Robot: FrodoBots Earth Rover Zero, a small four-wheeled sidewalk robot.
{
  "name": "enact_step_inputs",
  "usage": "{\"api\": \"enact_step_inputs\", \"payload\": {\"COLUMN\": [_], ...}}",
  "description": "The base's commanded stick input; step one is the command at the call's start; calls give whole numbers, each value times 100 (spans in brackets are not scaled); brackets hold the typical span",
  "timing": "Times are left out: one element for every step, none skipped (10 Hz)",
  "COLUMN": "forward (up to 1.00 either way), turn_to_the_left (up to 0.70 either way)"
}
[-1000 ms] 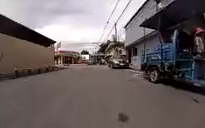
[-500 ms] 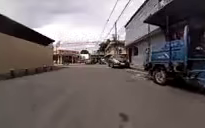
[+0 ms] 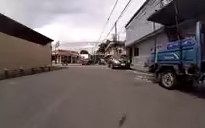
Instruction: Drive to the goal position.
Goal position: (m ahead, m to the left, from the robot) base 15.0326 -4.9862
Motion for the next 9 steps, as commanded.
{"api": "enact_step_inputs", "payload": {"forward": [70,70,70,70,70,70,70,70,70], "turn_to_the_left": [0,0,0,0,0,0,0,0,0]}}
